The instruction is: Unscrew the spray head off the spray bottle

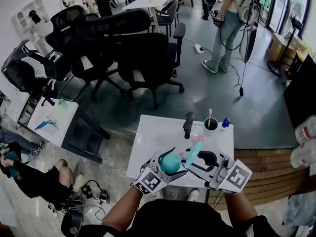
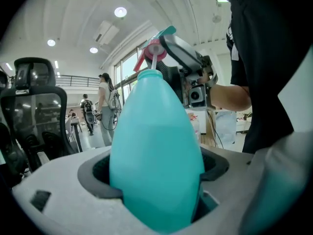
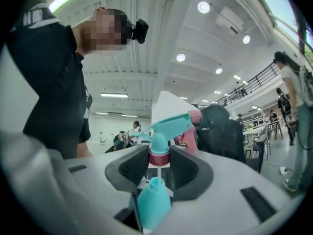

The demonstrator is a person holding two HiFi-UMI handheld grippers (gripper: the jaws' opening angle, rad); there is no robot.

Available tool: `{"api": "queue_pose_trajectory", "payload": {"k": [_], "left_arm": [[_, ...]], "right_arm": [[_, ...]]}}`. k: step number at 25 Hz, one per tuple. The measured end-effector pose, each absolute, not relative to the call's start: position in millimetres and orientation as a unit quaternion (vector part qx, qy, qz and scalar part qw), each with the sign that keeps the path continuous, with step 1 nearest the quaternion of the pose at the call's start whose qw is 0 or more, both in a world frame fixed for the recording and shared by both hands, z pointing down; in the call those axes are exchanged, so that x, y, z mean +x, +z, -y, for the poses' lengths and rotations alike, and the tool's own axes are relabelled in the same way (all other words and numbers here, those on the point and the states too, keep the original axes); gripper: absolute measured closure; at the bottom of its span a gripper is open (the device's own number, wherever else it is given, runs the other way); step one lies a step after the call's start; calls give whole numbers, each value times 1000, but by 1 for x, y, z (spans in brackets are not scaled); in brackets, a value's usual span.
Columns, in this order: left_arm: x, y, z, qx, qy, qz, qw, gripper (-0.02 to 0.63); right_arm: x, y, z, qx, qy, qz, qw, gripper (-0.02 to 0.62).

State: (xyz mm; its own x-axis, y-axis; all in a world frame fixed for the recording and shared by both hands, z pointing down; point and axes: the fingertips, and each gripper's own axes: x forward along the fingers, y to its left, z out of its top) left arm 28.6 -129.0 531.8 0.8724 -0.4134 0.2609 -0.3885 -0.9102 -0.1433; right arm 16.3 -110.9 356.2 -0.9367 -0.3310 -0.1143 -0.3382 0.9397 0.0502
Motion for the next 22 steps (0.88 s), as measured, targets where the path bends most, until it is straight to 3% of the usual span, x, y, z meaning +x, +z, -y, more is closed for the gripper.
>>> {"api": "queue_pose_trajectory", "payload": {"k": [7, 16, 22], "left_arm": [[15, 574, 146, -950, -178, -257, 3, 160], [-11, 604, 158, -924, -199, -322, -43, 160], [-15, 586, 166, -924, -179, -337, -28, 160]], "right_arm": [[36, 332, 111, -200, 59, -975, 74, 457], [56, 327, 115, -235, 54, -969, 55, 457], [66, 359, 126, -277, 48, -960, 15, 457]]}}
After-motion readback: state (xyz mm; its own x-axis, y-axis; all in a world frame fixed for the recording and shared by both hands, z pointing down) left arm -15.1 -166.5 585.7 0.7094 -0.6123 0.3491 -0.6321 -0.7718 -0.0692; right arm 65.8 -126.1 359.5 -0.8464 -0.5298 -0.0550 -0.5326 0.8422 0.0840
